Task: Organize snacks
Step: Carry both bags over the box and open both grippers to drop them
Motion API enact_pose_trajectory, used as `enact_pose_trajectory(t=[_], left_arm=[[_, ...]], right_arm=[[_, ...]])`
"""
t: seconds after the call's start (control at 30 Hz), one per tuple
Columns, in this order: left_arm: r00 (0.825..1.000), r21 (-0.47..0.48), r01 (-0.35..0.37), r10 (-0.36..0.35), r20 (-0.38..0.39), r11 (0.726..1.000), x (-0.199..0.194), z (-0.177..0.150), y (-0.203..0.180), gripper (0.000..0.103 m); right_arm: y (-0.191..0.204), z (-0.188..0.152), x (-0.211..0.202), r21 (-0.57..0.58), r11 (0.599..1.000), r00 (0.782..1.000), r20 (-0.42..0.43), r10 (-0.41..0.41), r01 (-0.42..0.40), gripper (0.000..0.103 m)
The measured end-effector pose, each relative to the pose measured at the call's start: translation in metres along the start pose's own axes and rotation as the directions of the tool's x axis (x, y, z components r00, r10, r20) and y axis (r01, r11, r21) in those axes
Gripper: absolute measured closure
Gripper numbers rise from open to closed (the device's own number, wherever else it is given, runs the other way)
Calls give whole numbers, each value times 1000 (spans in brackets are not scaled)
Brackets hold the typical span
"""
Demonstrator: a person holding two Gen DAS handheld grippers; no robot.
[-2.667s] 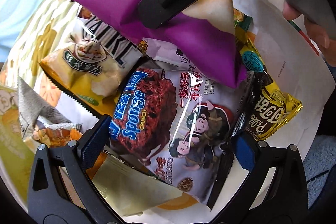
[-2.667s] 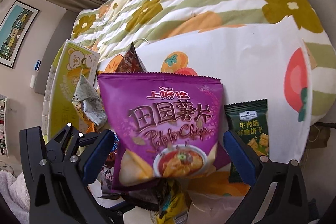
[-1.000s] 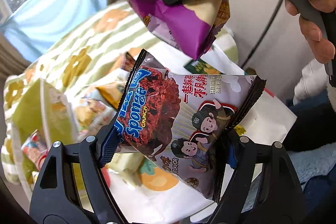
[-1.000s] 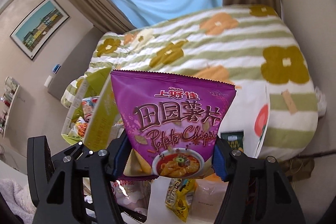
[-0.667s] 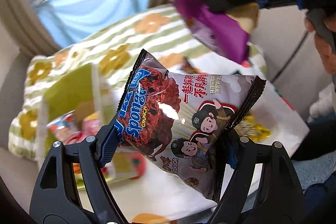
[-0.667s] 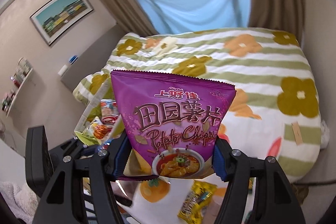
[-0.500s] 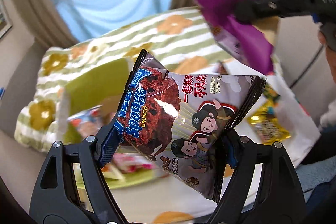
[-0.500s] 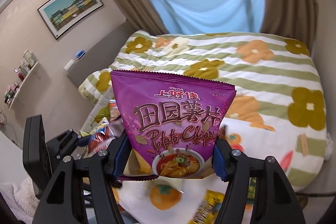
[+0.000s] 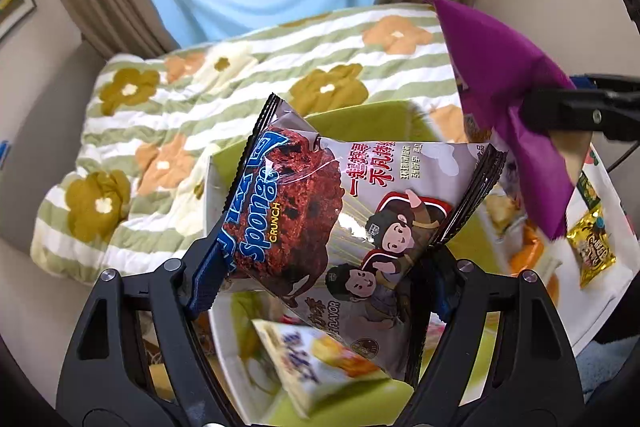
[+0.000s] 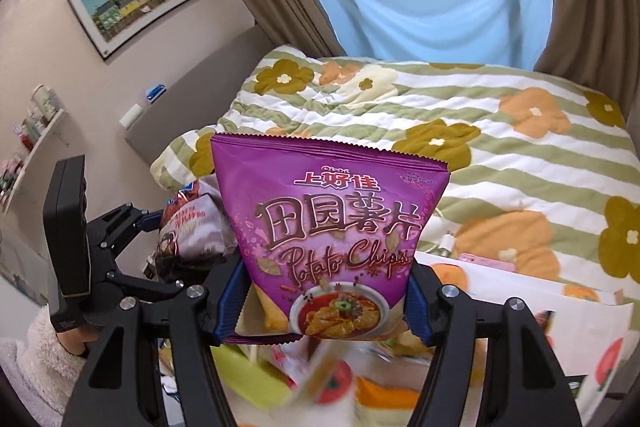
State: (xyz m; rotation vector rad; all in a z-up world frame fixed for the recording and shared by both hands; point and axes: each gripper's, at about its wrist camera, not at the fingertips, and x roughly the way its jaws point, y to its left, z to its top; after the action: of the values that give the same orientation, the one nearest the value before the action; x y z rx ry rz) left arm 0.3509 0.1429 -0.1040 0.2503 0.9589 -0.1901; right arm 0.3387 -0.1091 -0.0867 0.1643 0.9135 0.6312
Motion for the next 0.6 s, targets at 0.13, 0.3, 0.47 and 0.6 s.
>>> enact_pose_trajectory(t=[0.13,0.3,0.47,0.6], left_arm=[[998,26,47,-46,-53,999,35,8,14,24],[992,46,78,-72,-105,996,76,13,30,18],[984,40,123,-117,-133,992,94,5,36,6],[986,34,108,-102,-131,994,89,-6,40,6]], right_arm=[[11,9,31,53,998,999,-11,-31,32,41],[15,14,56,114,987,994,-23,-107,109,41],[13,17,73,140,978,987,-61,-147,154,41],[12,16,83,150,976,986,-86,-146,158,41]])
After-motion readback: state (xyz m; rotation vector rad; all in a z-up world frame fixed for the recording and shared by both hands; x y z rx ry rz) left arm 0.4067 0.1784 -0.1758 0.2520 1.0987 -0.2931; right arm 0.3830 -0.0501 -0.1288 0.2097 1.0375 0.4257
